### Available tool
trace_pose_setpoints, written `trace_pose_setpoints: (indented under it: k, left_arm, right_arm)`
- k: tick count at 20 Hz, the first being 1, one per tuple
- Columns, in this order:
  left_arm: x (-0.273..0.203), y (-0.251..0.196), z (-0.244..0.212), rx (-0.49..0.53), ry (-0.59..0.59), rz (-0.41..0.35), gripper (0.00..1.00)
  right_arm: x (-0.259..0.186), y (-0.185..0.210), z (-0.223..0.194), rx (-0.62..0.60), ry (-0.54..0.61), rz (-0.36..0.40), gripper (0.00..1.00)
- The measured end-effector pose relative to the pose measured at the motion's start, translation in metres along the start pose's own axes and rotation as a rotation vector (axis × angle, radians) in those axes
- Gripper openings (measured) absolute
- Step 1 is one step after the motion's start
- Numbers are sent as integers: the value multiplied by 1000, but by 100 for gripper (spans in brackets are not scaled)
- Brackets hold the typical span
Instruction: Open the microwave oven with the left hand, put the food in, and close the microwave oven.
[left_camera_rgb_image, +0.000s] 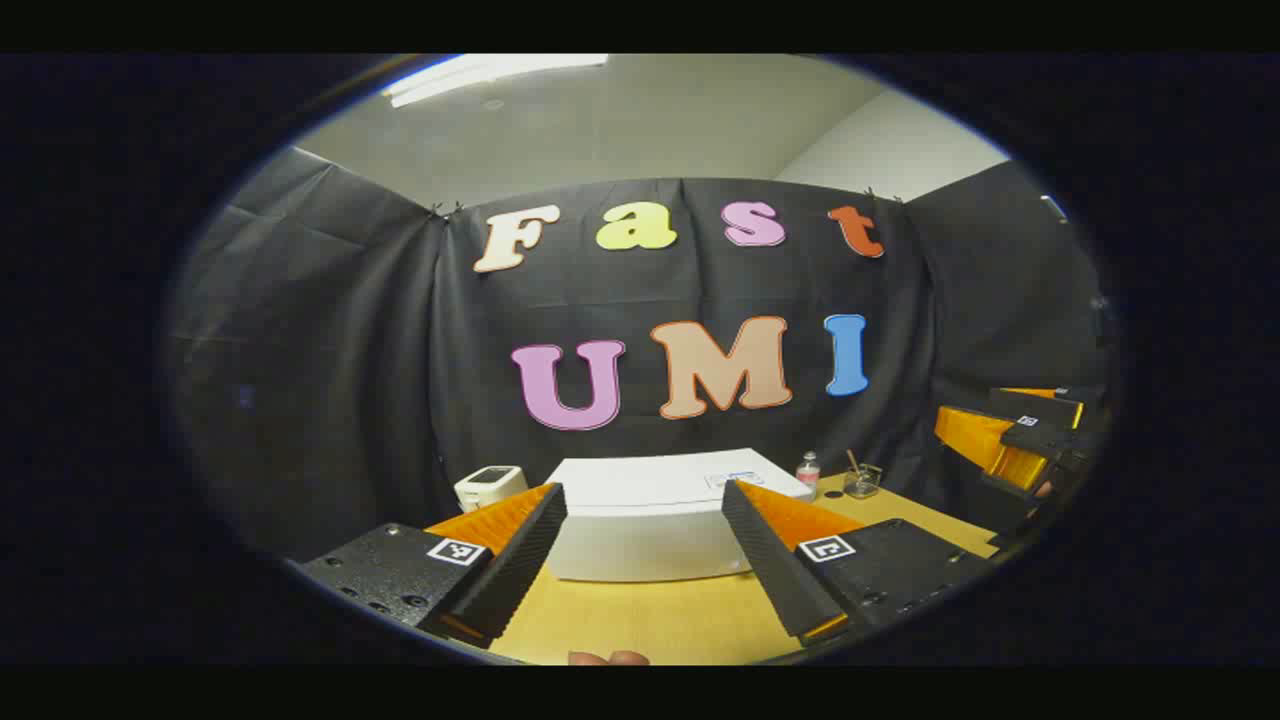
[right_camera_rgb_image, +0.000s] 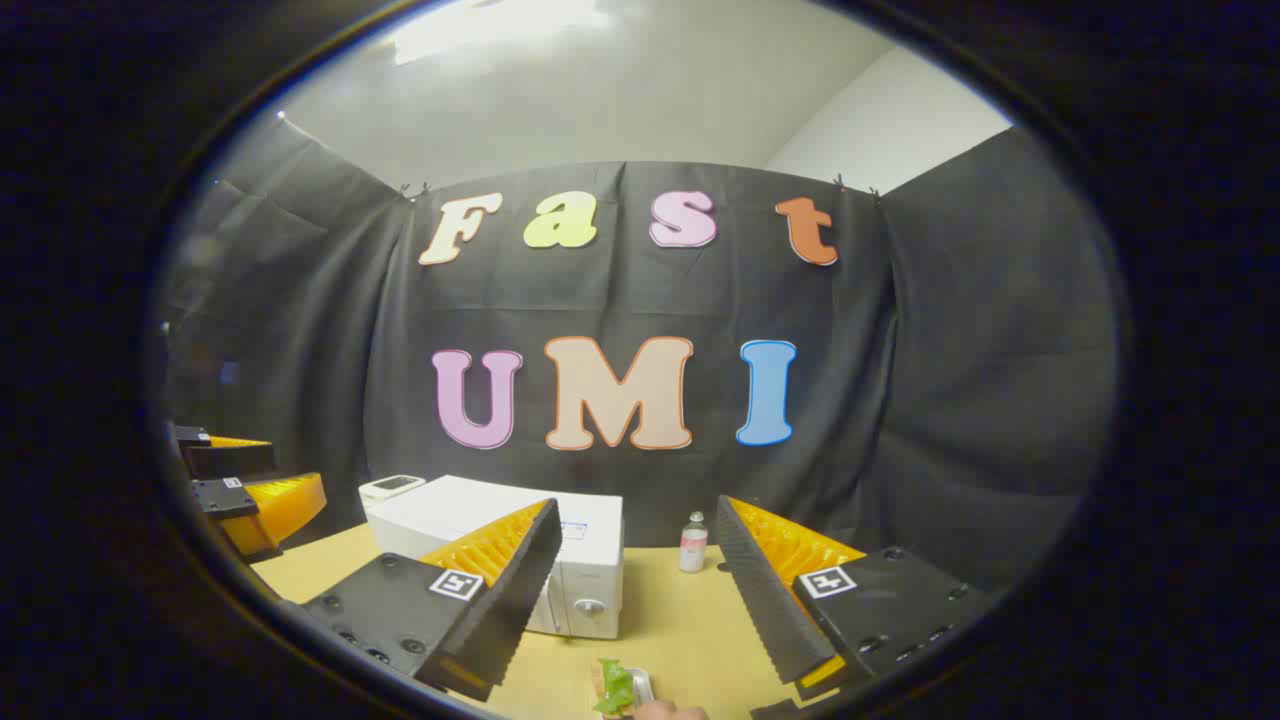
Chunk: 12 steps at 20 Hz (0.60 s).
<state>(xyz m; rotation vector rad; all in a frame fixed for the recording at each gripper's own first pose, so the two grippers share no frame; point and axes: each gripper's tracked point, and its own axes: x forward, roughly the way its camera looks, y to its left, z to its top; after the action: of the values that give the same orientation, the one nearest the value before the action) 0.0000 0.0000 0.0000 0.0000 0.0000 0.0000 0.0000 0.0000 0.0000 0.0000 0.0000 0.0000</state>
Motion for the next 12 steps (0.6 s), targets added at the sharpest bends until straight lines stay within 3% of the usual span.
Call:
trace_pose_setpoints:
  k: [12]
  left_arm:
    - [10, -2, 6, 38, 2, 28, 98]
  right_arm:
    - [15, -1, -1, 6, 28, 17, 96]
